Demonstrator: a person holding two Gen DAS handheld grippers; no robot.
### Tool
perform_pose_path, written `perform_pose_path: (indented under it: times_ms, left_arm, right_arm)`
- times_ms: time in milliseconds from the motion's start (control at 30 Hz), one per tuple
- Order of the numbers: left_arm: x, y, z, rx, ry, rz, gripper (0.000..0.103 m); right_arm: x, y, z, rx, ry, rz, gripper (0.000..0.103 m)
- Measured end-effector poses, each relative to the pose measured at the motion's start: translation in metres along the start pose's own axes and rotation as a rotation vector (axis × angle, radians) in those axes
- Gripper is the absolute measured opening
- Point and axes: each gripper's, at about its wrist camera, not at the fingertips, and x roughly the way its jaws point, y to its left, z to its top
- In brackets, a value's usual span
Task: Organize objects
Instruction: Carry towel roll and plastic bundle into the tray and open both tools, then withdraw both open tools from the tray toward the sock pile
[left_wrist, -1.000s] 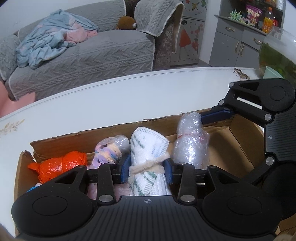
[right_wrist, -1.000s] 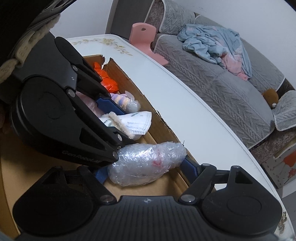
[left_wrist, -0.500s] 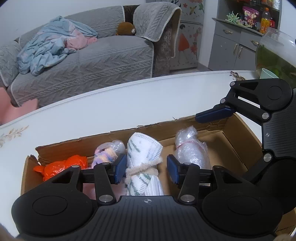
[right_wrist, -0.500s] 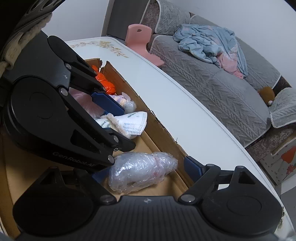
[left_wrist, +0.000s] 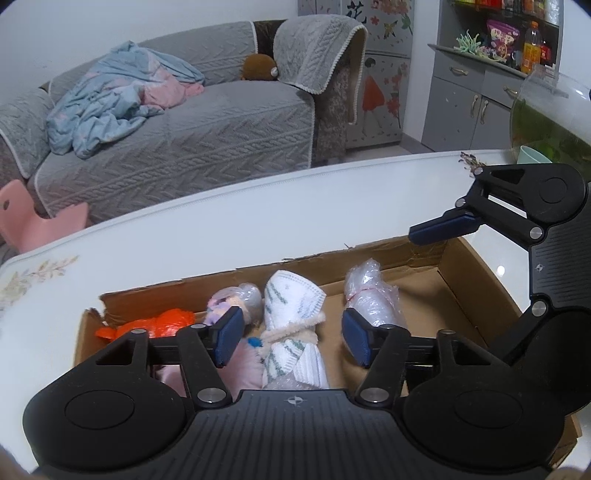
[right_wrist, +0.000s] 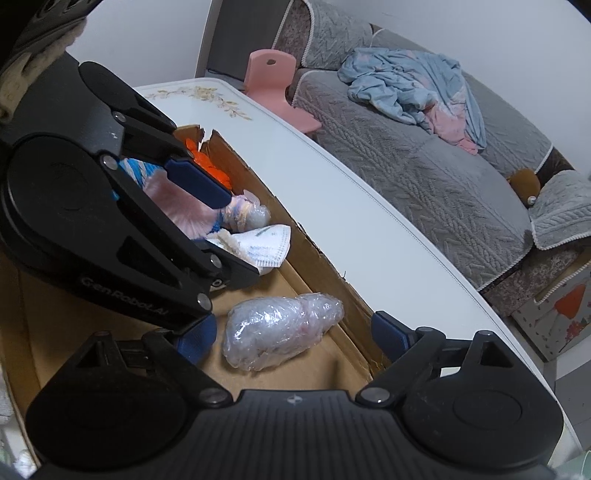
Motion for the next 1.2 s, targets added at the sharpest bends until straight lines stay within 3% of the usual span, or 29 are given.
perform_pose_path:
  times_ms: [267, 600, 900, 1200]
  left_arm:
    - [-0.039, 0.014, -0.004, -0.063, -0.054, 0.037, 0.083]
    - [-0.101, 0.037, -0.035, -0.162, -0.096, 0.105, 0.087]
    - [-0.179, 0.034, -0.119, -0.258, -0.18, 0.163, 0.094]
    - [-0.223, -0.011, -0.207, -0.244, -0.155, 0.165, 0.1]
  right_arm:
    - [-0.026, 0.006, -0.001, 0.079, -0.027, -0.014, 0.099]
    - [-0.064, 0.017, -0.015, 0.241, -0.064, -0.078, 0.101]
    - [-0.129, 0.059, -0.066, 0.429, -0.178, -0.087, 0.102]
    - [-0.159, 0.141, -0.112, 0.52, -0.228, -0.036, 0.102]
